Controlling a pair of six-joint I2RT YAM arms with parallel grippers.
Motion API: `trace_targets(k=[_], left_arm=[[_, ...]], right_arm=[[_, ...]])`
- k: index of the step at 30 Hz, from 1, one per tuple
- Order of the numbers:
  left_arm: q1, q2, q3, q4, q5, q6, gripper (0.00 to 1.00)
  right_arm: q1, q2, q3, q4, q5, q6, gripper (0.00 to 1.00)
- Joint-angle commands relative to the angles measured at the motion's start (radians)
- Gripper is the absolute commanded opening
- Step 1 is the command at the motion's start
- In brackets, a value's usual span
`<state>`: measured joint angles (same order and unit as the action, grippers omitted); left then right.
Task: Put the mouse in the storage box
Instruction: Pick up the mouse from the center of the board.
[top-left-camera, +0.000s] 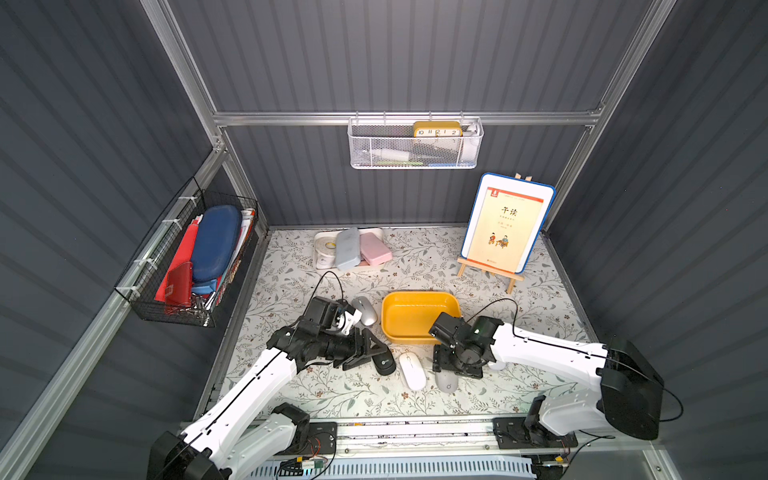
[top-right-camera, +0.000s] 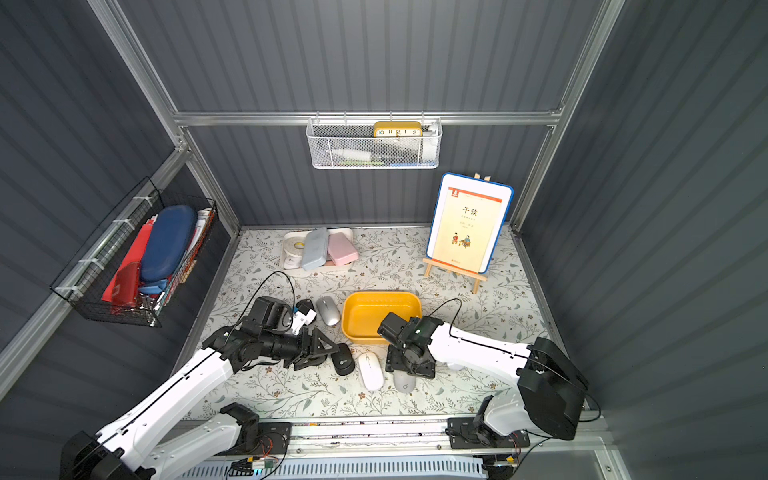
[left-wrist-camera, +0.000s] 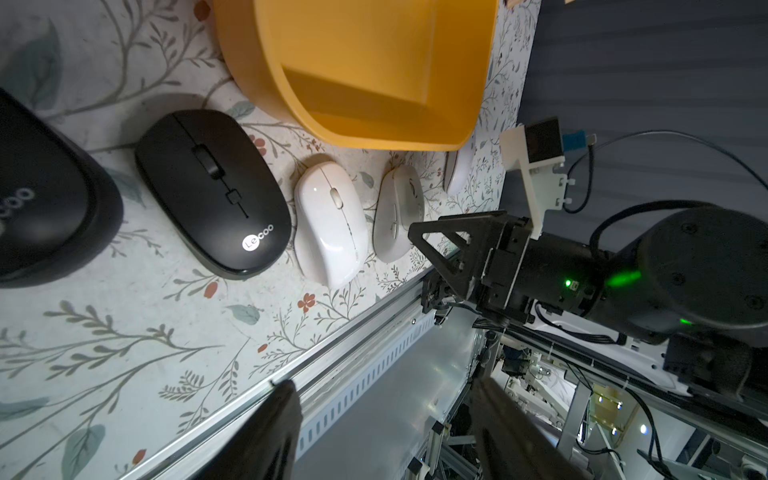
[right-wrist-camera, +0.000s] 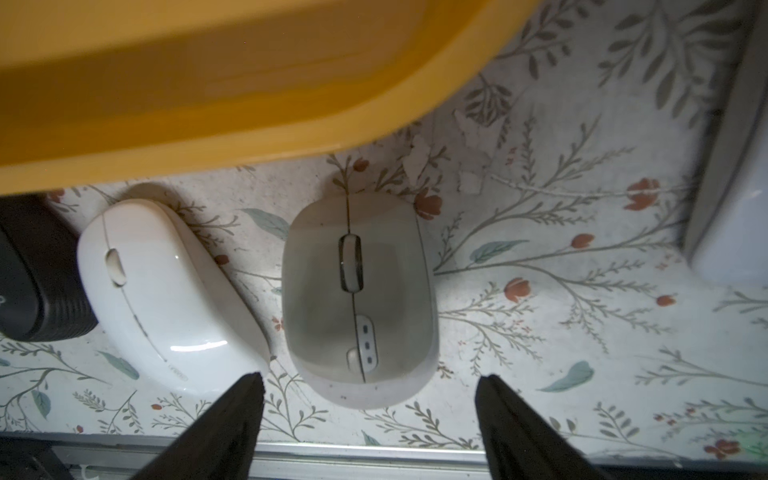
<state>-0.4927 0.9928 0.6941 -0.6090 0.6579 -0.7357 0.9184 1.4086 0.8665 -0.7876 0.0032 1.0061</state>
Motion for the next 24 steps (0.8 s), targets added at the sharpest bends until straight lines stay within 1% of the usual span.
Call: trace_targets(k=[1, 5, 8, 19, 22, 24], left_arm=[[-0.045, 0.035, -0.011, 0.071, -0.028, -0.065, 0.69], [-0.104, 0.087, 0.013, 0.103, -0.053, -0.076, 0.69], [-0.125, 0.102, 0.030, 0.096, -0.083, -0.076, 0.69], [-0.127, 0.126, 0.022, 0.127, -0.076, -0.087, 0.70], [-0.127, 0.134, 0.029, 0.128, -0.078, -0.087, 0.70], [-0.127, 0.140, 0.030, 0.126, -0.079, -0.085, 0.70]], right_arm=[[0.010, 0.022, -0.006, -0.007, 0.014, 0.005, 0.85], [0.014, 0.068, 0.012, -0.021, 0.002, -0.037, 0.85], [0.016, 0.088, 0.008, 0.003, -0.011, -0.047, 0.85], [0.016, 0.146, -0.012, 0.068, -0.019, -0.071, 0.81], [0.016, 0.161, -0.011, 0.073, -0.013, -0.077, 0.78], [0.016, 0.170, -0.011, 0.073, -0.004, -0.075, 0.73]])
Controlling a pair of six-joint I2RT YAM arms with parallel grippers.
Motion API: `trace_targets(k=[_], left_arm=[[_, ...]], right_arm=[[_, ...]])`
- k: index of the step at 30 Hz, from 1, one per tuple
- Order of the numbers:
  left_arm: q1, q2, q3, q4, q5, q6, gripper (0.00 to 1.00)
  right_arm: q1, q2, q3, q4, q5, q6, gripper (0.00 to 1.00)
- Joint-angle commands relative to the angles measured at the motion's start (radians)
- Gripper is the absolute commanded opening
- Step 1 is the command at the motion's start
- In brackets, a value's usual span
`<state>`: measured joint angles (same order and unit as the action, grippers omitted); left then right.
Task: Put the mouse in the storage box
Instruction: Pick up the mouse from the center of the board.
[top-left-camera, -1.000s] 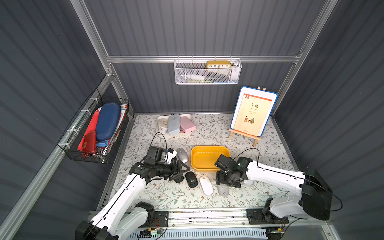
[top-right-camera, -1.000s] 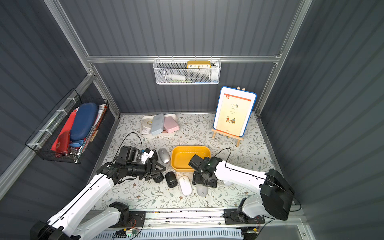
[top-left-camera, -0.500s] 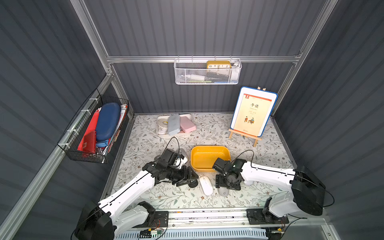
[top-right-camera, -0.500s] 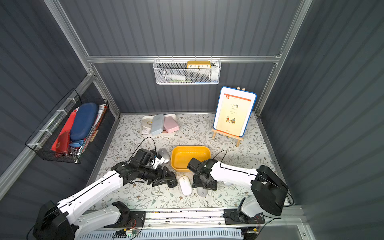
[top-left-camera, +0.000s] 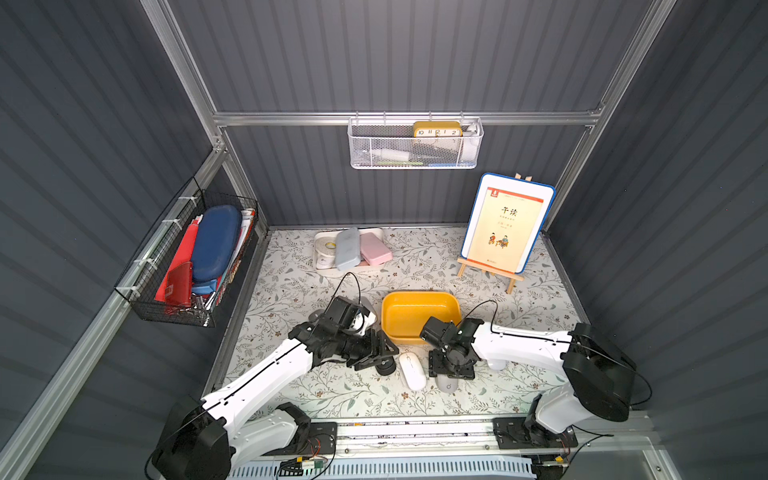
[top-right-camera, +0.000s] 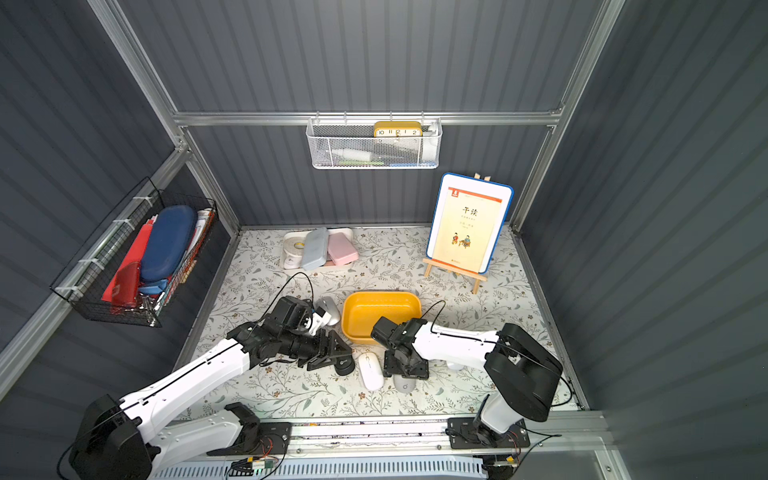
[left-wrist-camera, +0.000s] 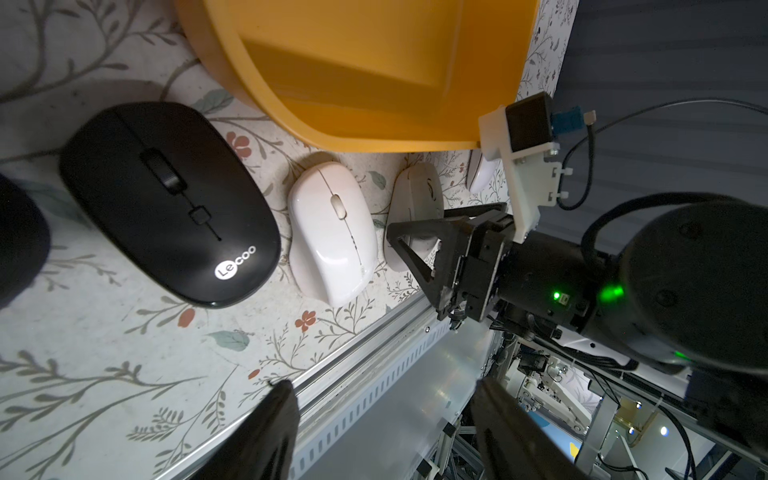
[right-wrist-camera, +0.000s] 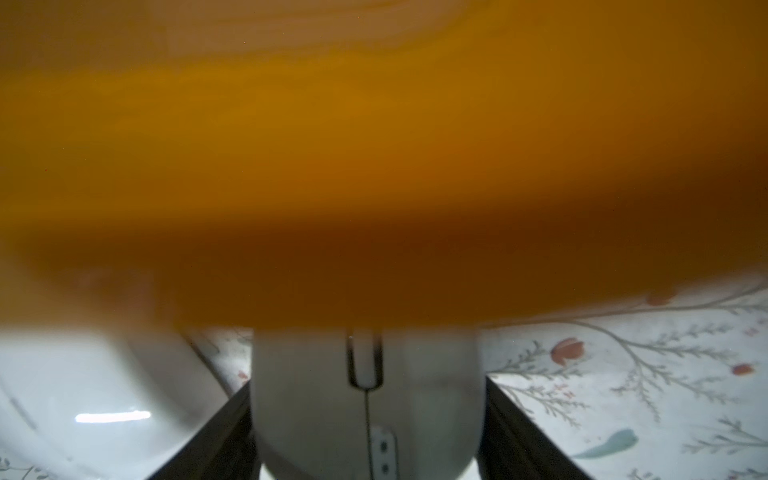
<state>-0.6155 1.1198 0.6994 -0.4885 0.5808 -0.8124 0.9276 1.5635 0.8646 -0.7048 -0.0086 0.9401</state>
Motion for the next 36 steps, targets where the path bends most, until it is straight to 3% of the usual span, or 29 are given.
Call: trace_targets(k=[1, 3, 8, 26, 36], left_arm=[[-0.004, 0.013, 0.024, 0.005, -0.003, -0.008, 0.70], [-0.004, 0.017, 0.023, 0.008, -0.005, -0.010, 0.70], [-0.004, 0.014, 0.026, 0.007, -0.008, -0.013, 0.70], [-0.004, -0.001, 0.066, -0.046, -0.045, 0.012, 0.70], [0.002, 0.012, 0.128, -0.133, -0.106, 0.015, 0.70]], right_arm=[[0.008, 0.015, -0.011, -0.009, 0.010, -0.005, 0.71], [0.012, 0.014, -0.015, -0.010, 0.010, -0.004, 0.64], [0.045, -0.005, -0.012, -0.030, 0.029, 0.009, 0.60], [0.190, -0.136, 0.090, -0.228, 0.136, 0.101, 0.60], [0.206, -0.176, 0.279, -0.338, 0.250, 0.035, 0.60]])
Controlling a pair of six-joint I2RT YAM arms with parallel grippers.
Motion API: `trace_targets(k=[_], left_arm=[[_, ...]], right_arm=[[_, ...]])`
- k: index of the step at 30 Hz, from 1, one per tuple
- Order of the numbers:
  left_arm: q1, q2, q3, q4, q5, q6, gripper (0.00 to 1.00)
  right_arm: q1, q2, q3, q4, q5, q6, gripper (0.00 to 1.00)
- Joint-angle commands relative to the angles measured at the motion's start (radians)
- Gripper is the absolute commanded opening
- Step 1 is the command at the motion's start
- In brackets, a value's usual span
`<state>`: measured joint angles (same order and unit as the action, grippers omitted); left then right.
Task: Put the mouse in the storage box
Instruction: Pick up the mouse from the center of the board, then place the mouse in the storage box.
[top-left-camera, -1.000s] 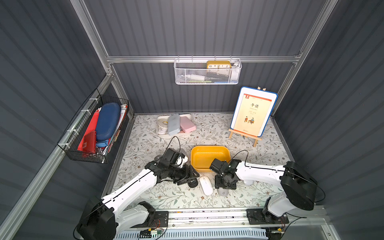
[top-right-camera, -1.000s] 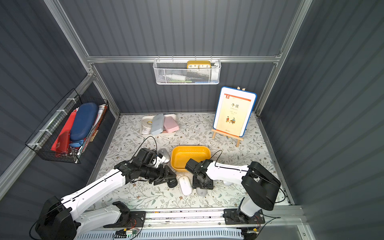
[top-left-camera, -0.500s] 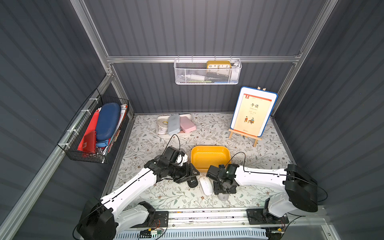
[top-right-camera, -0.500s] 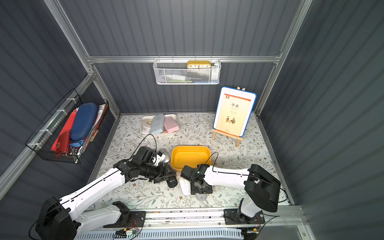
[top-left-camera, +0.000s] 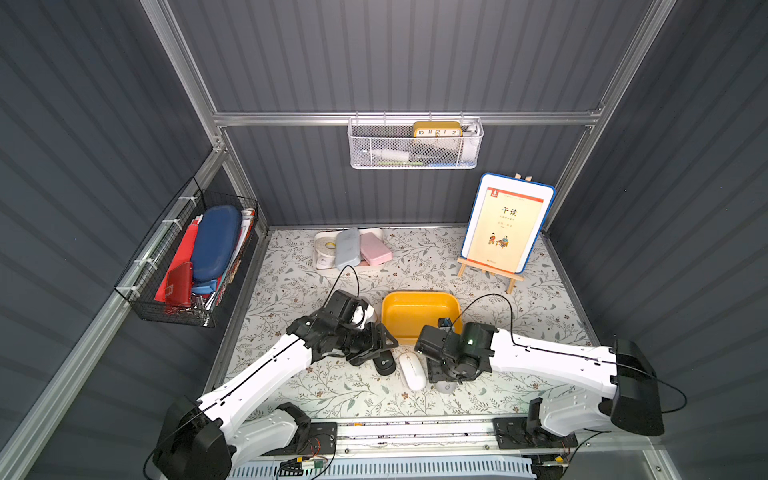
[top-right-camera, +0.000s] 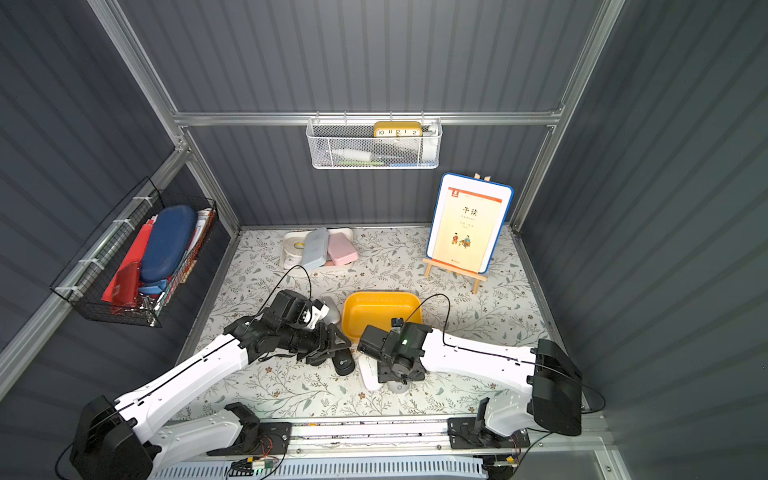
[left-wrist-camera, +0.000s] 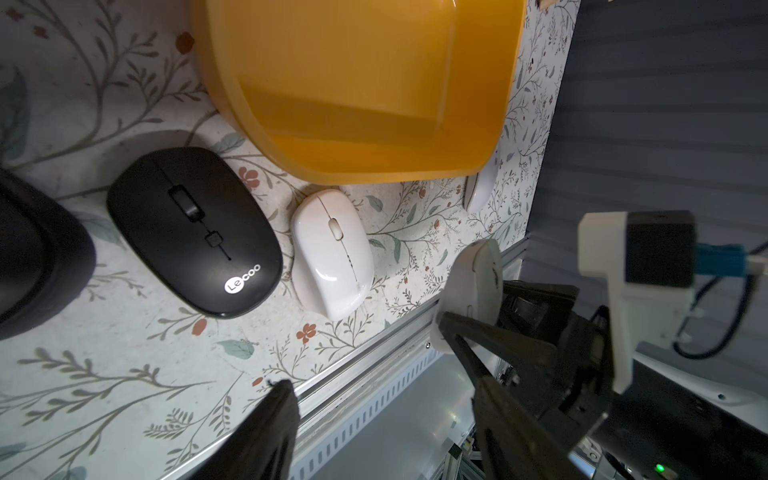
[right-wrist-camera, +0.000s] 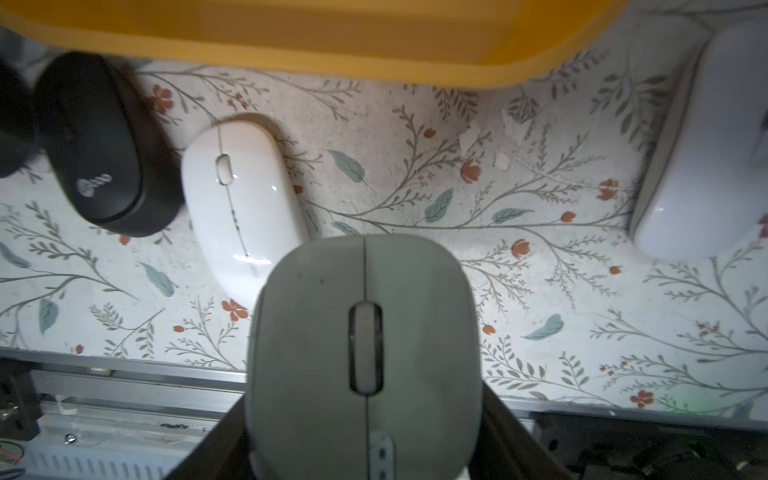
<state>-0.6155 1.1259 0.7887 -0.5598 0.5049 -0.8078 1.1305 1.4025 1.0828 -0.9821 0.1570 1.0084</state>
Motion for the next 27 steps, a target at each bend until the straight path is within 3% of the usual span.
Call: trace_targets(k=[1, 9, 18, 22, 27], left_arm=[[0.011, 0.018, 0.051, -0.074, -0.041, 0.019, 0.70], [0.189, 0.067, 0.164, -0.118, -0.005, 0.133, 0.70], [0.320, 0.159, 0.232, -0.157, -0.002, 0.234, 0.69], [0.396, 0.174, 0.243, -0.149, 0.029, 0.262, 0.70], [0.402, 0.193, 0.280, -0.162, 0.027, 0.284, 0.70]], right_arm=[[0.003, -0.007, 0.085, -0.067, 0.111, -0.047, 0.60], [-0.078, 0.128, 0.238, -0.035, 0.141, -0.219, 0.60], [-0.262, 0.293, 0.386, 0.107, -0.018, -0.388, 0.60], [-0.291, 0.424, 0.507, 0.075, -0.058, -0.430, 0.60], [-0.293, 0.533, 0.589, 0.054, -0.100, -0.399, 0.59]])
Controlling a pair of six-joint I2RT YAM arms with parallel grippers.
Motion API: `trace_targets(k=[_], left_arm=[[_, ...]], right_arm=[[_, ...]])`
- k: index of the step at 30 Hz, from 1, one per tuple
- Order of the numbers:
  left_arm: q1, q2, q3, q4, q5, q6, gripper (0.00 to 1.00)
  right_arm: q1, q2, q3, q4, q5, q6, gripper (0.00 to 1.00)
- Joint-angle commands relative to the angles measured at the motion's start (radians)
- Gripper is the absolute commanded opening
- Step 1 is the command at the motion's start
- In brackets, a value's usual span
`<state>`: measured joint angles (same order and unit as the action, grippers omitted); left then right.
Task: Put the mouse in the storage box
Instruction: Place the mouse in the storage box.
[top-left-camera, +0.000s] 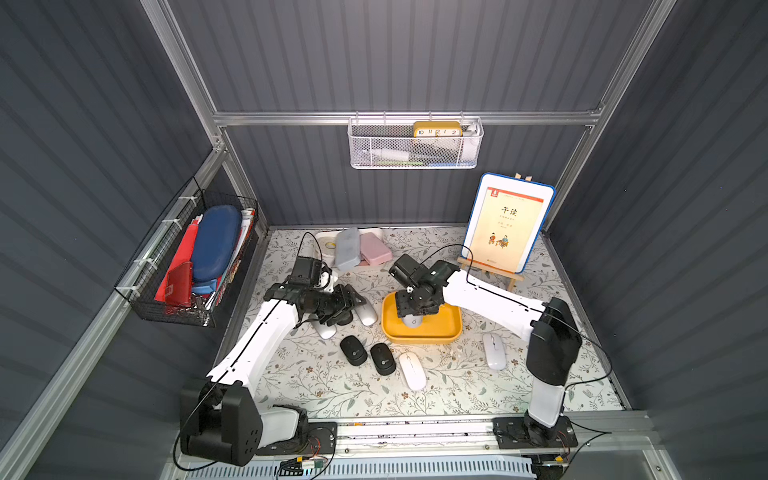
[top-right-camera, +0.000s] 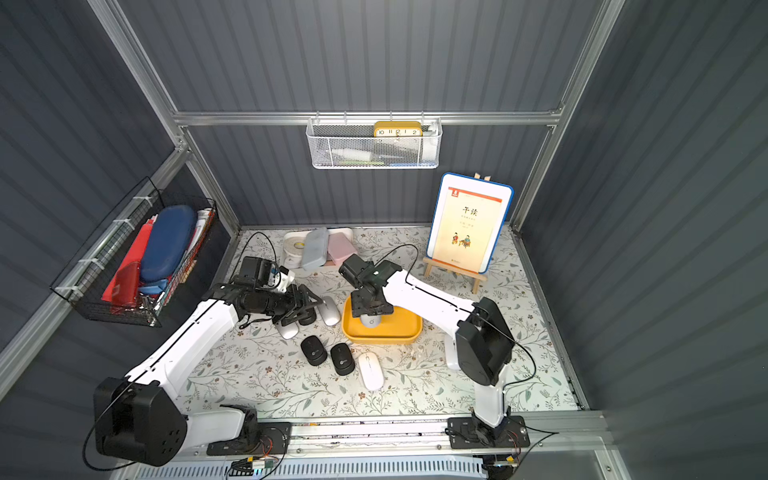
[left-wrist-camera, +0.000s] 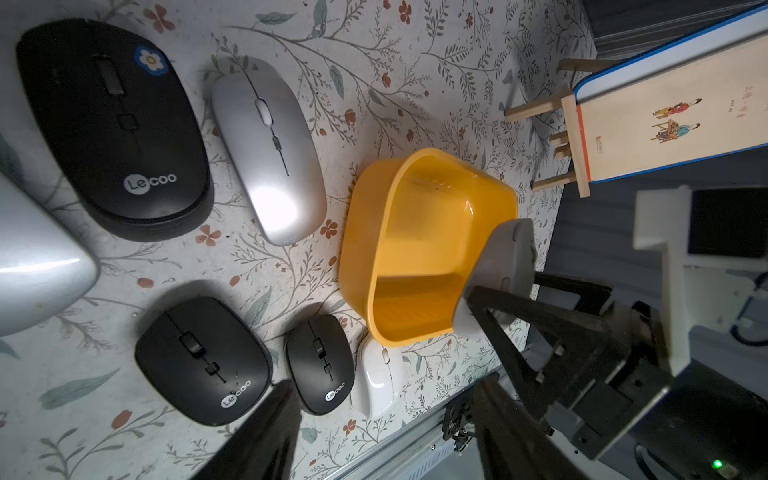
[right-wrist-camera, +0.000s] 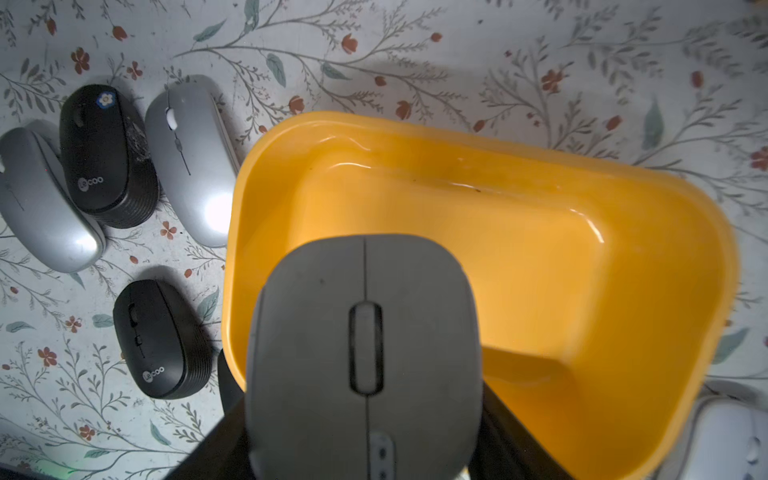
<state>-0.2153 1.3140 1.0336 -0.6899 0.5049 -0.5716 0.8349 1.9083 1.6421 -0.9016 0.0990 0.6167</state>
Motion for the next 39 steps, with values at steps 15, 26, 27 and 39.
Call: trace_targets(k=[15, 26, 27, 39], left_arm=[[0.002, 0.020, -0.019, 0.028, 0.153, 0.107, 0.69], [0.002, 0.054, -0.043, 0.109, 0.152, 0.054, 0.70], [0.002, 0.054, -0.039, 0.112, 0.152, 0.053, 0.70], [0.002, 0.055, -0.036, 0.109, 0.155, 0.065, 0.70]], right_arm=[[-0.042, 0.165, 0.091, 0.037, -0.073, 0.076, 0.60], [-0.041, 0.236, 0.102, 0.058, -0.079, 0.102, 0.60], [-0.042, 0.239, 0.100, 0.059, -0.079, 0.102, 0.60], [-0.041, 0.290, 0.110, 0.073, -0.094, 0.125, 0.62]])
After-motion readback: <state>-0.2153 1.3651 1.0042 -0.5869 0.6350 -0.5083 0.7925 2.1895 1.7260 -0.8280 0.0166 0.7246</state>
